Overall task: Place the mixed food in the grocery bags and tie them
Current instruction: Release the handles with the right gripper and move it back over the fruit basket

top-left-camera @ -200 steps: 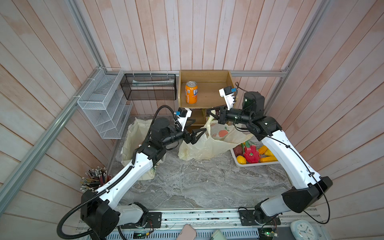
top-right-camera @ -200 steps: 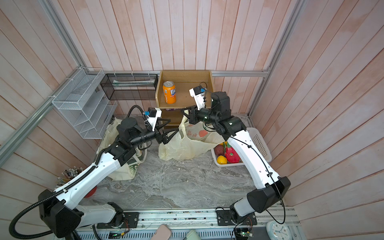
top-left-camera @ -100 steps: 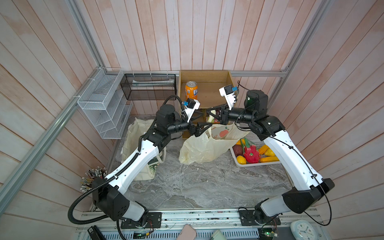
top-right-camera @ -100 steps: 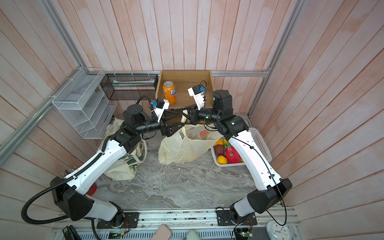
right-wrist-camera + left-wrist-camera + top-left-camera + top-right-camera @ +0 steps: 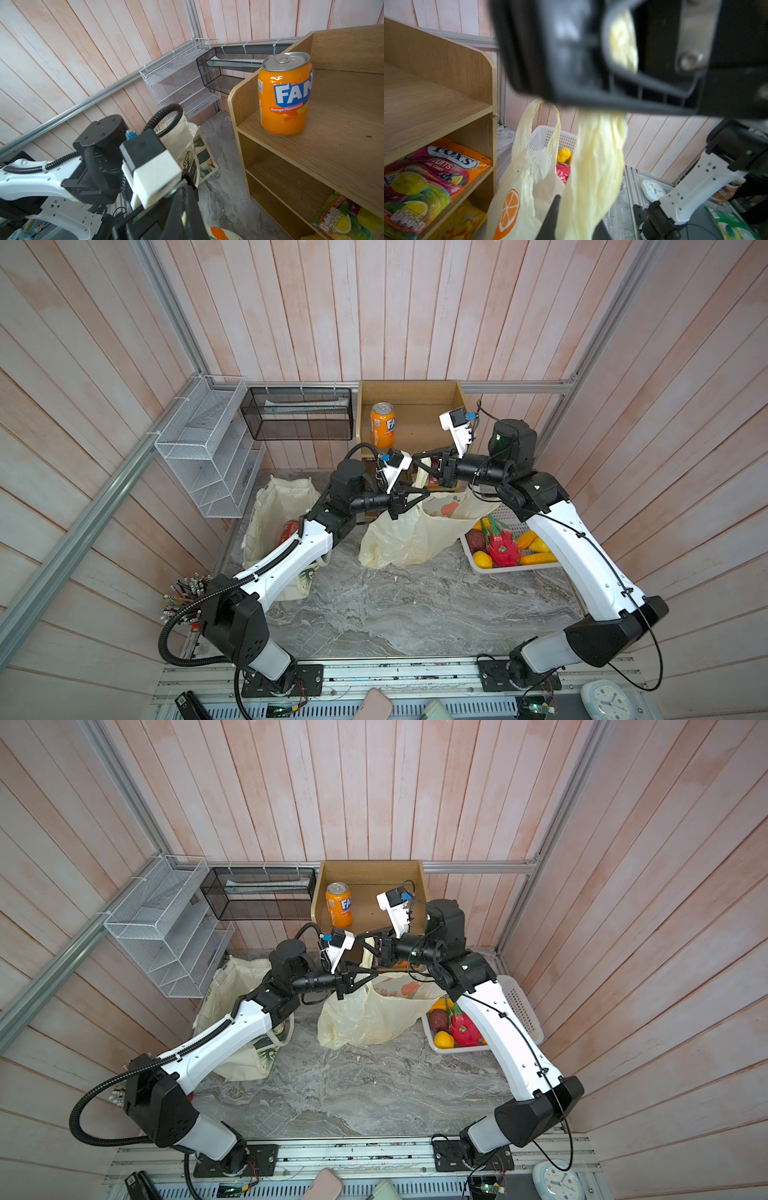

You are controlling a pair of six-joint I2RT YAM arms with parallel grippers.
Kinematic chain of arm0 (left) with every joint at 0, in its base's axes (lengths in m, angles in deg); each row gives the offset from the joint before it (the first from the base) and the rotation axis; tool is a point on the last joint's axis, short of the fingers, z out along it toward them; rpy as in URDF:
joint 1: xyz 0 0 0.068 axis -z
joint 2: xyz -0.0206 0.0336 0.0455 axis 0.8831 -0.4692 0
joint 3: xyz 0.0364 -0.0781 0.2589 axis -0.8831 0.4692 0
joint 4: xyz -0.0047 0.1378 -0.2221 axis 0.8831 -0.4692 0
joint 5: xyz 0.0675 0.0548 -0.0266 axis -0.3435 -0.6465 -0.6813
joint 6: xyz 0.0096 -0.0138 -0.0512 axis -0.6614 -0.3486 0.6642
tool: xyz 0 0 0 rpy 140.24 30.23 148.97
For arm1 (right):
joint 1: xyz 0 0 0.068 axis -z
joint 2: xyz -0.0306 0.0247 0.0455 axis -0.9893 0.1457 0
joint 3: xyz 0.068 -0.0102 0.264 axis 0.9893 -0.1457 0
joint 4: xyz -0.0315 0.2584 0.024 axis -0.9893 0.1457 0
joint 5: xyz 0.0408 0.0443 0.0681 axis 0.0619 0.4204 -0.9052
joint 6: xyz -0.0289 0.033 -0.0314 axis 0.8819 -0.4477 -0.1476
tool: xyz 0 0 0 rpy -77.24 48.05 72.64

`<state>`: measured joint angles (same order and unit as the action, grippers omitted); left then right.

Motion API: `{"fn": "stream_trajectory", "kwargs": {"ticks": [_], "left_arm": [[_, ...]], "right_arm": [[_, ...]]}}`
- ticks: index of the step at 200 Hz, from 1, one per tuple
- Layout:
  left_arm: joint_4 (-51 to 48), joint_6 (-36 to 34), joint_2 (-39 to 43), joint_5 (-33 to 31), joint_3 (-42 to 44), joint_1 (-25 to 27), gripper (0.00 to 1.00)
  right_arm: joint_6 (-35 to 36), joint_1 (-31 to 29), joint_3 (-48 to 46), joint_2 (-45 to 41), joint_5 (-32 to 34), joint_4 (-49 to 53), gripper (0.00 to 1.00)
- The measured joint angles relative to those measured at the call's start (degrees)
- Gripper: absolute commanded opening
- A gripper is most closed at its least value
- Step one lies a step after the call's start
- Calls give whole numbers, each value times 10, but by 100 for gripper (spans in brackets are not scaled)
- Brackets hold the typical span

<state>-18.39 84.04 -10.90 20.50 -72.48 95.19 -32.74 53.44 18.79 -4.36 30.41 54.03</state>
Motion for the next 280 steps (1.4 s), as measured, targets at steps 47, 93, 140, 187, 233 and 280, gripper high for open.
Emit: {"fn": "stream_trajectory", "kwargs": {"ticks": [47, 93, 140, 187, 233, 280], "left_arm": [[54, 35, 0, -21, 74, 0, 15], [83, 54, 0, -54, 87, 0, 0], [84, 59, 6, -82, 92, 0, 0], [69, 60, 14, -99, 98, 0, 0], [57, 60, 14, -101, 98, 0, 0], [49, 60, 14, -101, 98, 0, 0]], "right_arm": [[-18, -2, -20, 0, 17, -5, 0], [-32, -3, -34, 0, 24, -24, 14], [-46, 52, -37, -21, 65, -18, 61], [-81, 297, -166, -145, 132, -17, 75], [-72, 336, -264, -169, 181, -17, 76], [-66, 336, -308, -167, 166, -42, 76]]}}
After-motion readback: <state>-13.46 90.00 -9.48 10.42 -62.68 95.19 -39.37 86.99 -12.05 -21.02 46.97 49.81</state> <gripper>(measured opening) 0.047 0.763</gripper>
